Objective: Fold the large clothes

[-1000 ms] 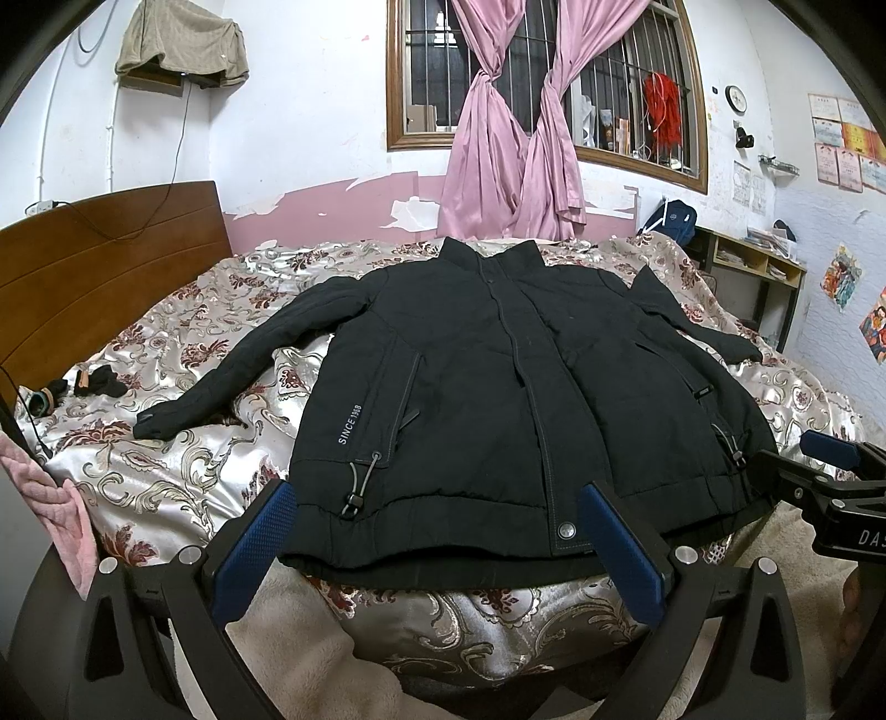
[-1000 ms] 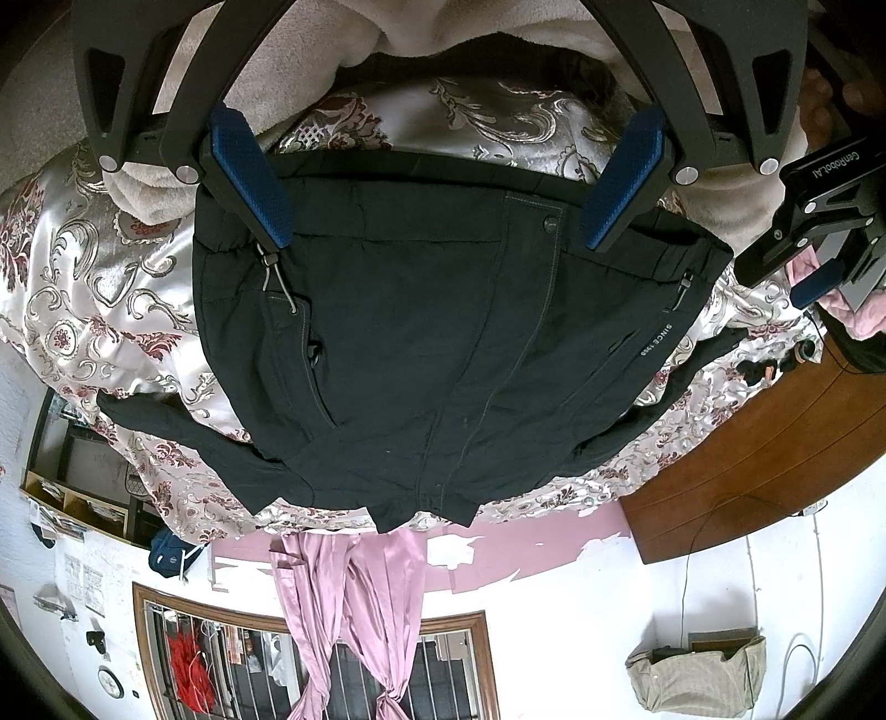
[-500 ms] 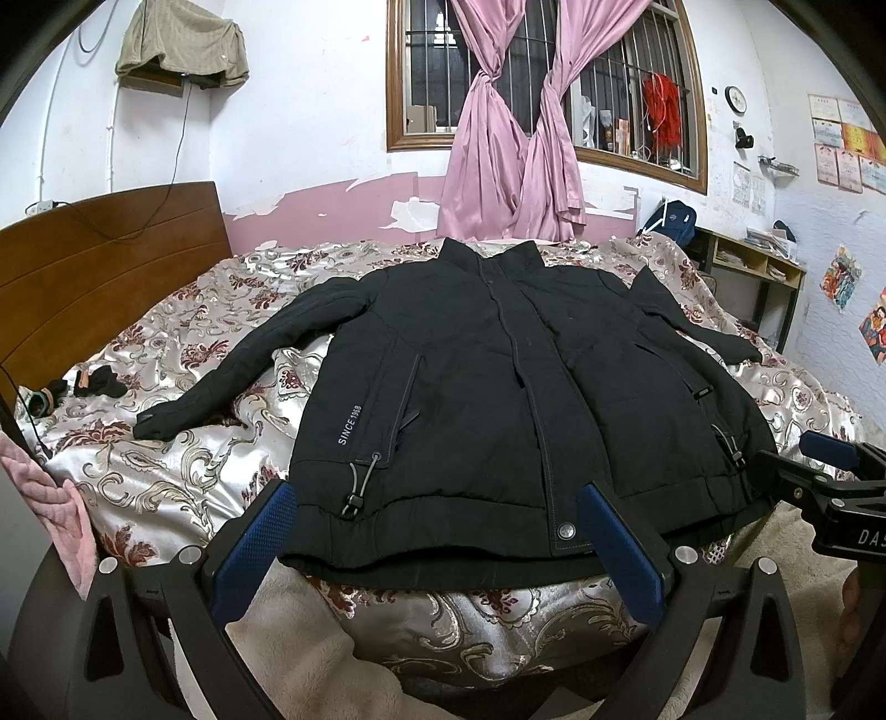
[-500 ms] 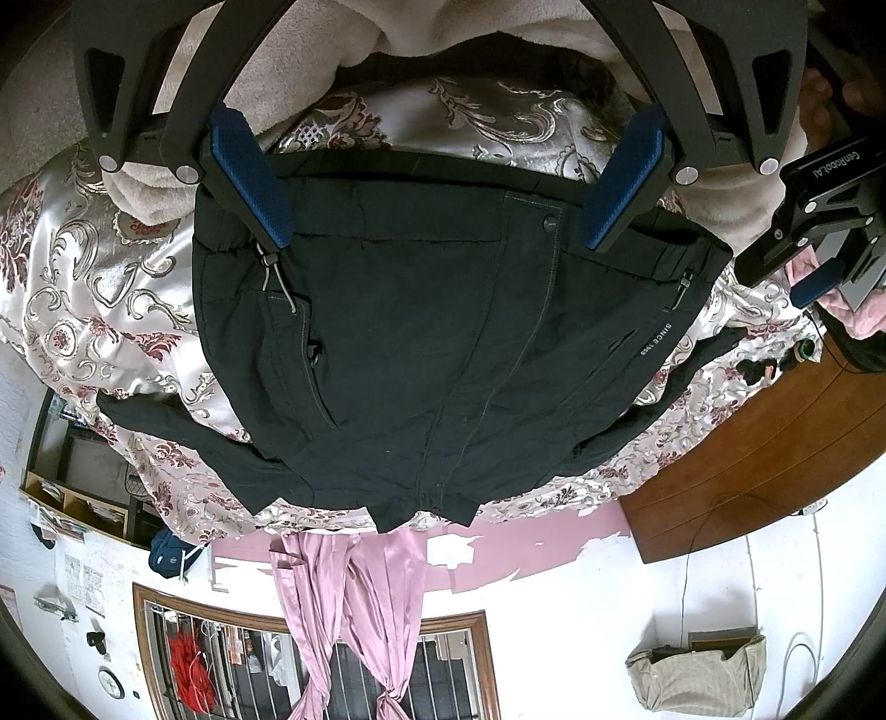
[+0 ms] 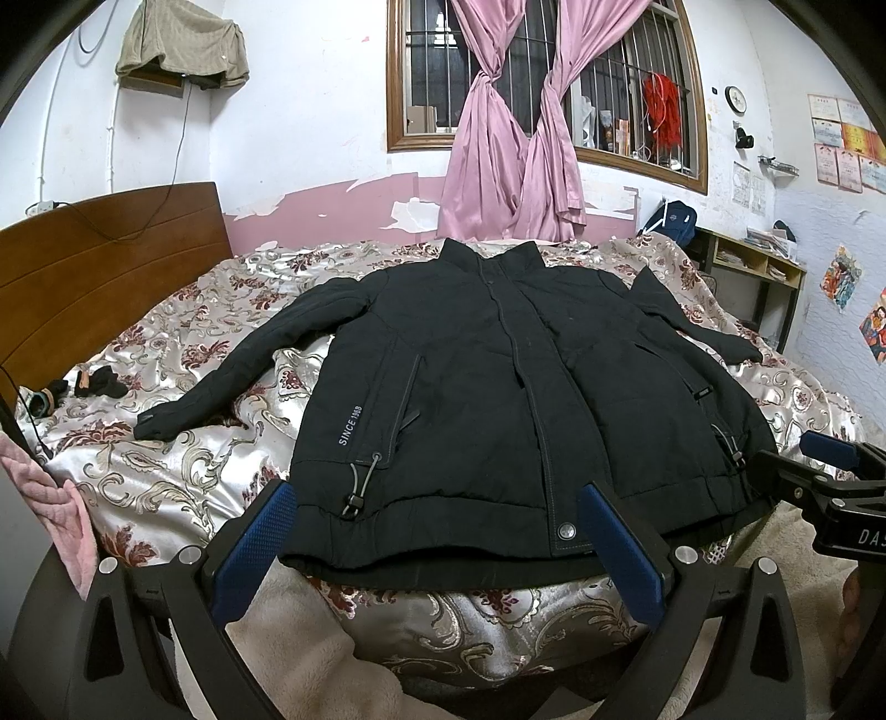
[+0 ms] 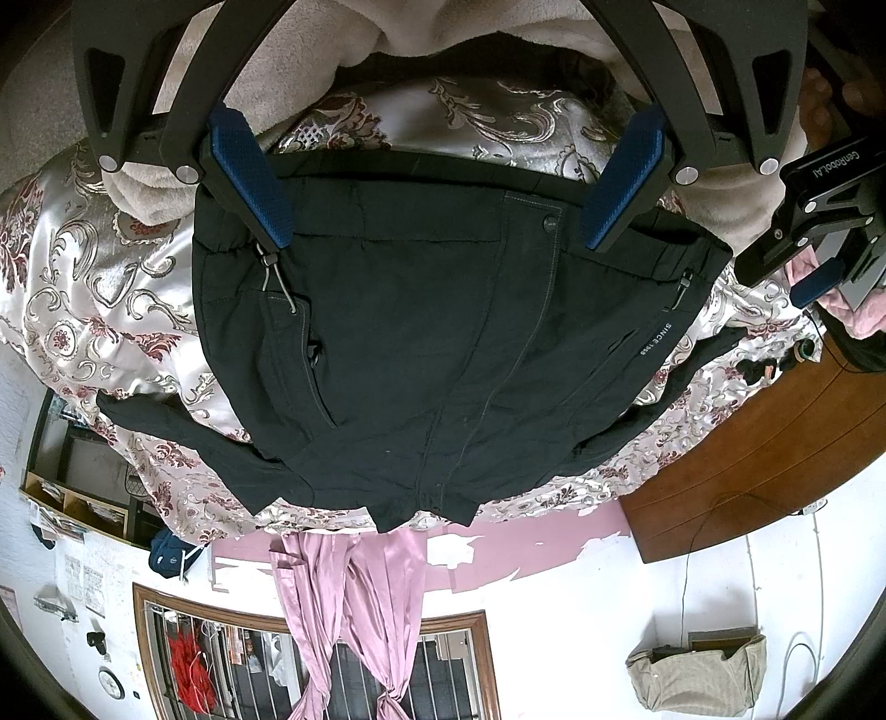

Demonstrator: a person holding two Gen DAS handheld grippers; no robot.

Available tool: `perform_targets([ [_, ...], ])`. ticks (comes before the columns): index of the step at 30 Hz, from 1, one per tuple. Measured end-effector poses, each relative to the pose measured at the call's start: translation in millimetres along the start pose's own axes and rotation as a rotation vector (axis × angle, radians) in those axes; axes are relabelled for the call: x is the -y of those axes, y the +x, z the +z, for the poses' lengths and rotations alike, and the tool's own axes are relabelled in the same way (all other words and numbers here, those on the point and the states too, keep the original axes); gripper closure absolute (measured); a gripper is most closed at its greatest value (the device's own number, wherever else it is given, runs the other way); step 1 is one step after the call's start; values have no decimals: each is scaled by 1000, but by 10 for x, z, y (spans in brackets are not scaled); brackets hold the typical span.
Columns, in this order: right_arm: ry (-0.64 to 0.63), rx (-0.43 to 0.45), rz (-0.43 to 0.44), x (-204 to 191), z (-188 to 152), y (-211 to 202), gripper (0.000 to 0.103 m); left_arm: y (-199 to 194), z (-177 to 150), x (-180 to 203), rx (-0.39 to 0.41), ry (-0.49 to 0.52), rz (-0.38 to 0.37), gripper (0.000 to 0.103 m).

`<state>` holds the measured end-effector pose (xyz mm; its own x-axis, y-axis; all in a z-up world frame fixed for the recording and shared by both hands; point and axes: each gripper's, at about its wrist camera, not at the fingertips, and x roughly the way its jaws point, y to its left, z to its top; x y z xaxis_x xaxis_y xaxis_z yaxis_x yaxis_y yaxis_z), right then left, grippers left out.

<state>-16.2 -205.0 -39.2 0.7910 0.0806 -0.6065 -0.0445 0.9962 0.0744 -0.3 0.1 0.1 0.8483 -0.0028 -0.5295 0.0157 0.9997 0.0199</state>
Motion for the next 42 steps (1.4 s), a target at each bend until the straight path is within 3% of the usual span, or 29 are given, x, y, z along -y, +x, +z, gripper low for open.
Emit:
perform_targets([
  [30, 1, 1, 0, -7, 4, 15, 1, 15, 72, -12, -20, 9, -19, 0],
  [36, -3, -9, -15, 12, 42, 48, 1, 252, 231, -39, -90, -33, -60, 0],
  [42, 39, 6, -34, 224, 260, 81, 1, 673, 617, 28, -155, -61, -66, 0],
])
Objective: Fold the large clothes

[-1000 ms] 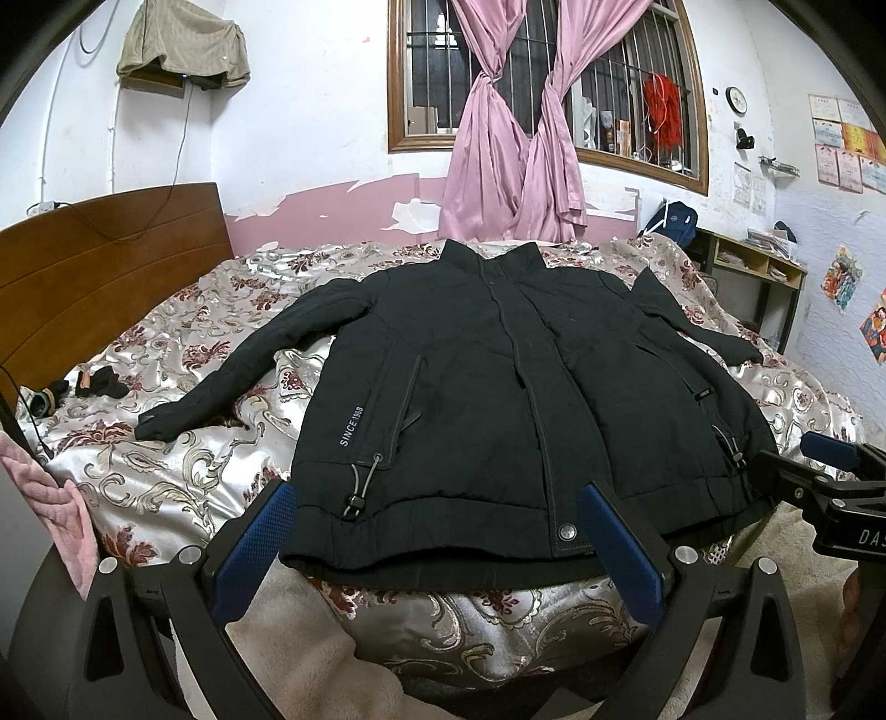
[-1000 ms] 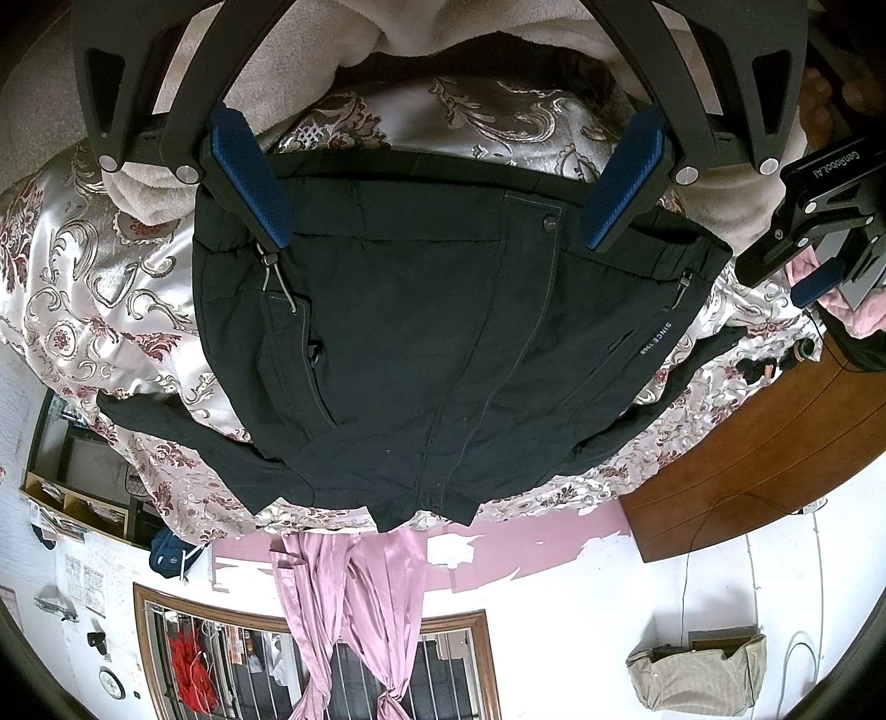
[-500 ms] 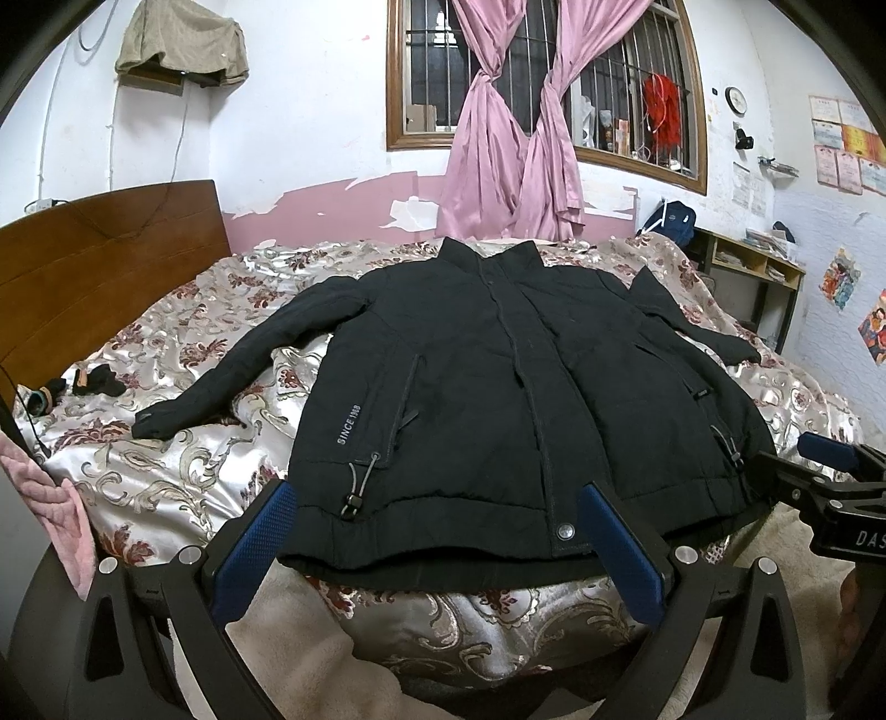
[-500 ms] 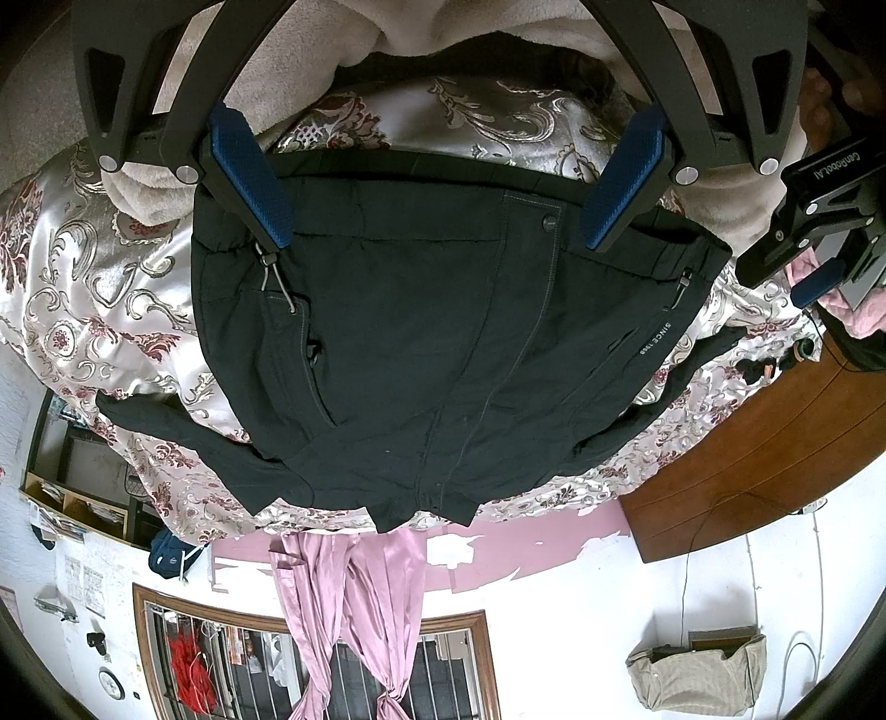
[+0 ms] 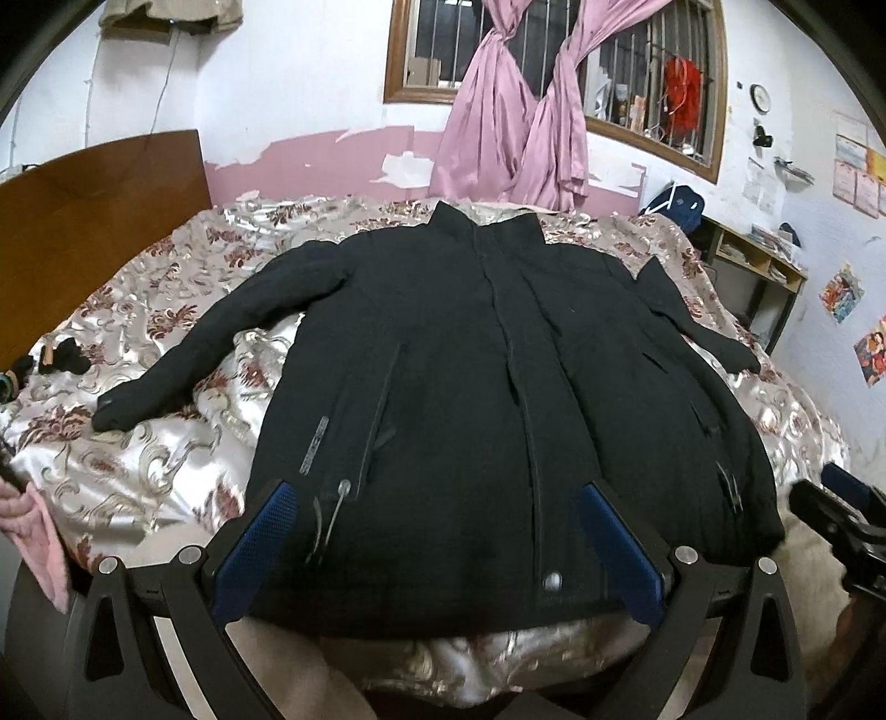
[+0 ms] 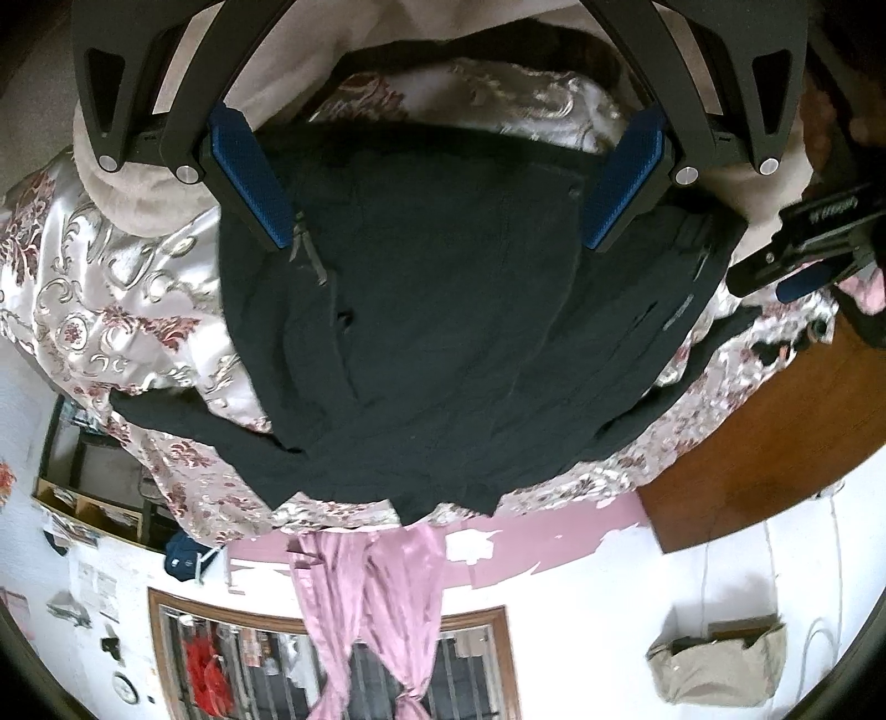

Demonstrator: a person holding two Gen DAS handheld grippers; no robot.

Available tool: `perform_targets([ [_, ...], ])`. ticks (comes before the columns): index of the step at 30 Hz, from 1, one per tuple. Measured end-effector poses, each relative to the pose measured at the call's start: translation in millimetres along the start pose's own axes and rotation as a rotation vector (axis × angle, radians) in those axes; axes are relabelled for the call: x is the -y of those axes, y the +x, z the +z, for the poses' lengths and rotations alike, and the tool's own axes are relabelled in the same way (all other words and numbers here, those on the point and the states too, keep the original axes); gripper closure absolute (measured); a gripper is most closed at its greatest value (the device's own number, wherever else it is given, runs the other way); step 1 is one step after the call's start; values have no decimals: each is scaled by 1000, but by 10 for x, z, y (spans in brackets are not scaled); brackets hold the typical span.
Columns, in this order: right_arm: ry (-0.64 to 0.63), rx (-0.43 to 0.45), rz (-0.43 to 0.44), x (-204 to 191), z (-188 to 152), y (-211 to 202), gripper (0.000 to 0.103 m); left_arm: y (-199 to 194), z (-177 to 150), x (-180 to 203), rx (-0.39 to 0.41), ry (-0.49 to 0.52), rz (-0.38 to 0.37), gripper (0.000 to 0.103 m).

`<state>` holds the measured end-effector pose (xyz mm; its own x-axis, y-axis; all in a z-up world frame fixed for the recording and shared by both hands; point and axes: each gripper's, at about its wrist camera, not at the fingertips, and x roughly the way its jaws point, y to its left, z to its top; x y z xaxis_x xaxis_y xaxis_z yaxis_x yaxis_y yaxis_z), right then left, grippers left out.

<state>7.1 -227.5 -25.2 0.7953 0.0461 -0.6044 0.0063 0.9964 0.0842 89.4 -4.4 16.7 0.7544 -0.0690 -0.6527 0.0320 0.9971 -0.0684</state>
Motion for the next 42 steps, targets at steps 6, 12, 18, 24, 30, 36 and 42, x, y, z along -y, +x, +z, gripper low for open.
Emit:
perform_targets([
  [6, 58, 28, -45, 485, 330, 131, 1, 453, 432, 155, -65, -15, -38, 0],
  [12, 126, 14, -147, 1241, 702, 509, 1, 925, 790, 451, -94, 32, -47, 0],
  [18, 231, -28, -114, 2071, 1022, 1131, 1, 1617, 1102, 998, -142, 126, -102, 0],
  [24, 283, -50, -122, 2699, 1153, 1833, 1, 2222, 1416, 1498, -121, 160, -193, 0],
  [30, 443, -122, -157, 3438, 1368, 2584, 1, 2857, 1801, 2123, -76, 198, -276, 0],
  [36, 673, -113, -231, 4087, 1370, 3108, 1, 3337, 1989, 2568, -90, 193, -310, 0],
  [42, 796, -54, -144, 4388, 1521, 3466, 1, 3670, 1977, 2792, -143, 196, -262, 0],
])
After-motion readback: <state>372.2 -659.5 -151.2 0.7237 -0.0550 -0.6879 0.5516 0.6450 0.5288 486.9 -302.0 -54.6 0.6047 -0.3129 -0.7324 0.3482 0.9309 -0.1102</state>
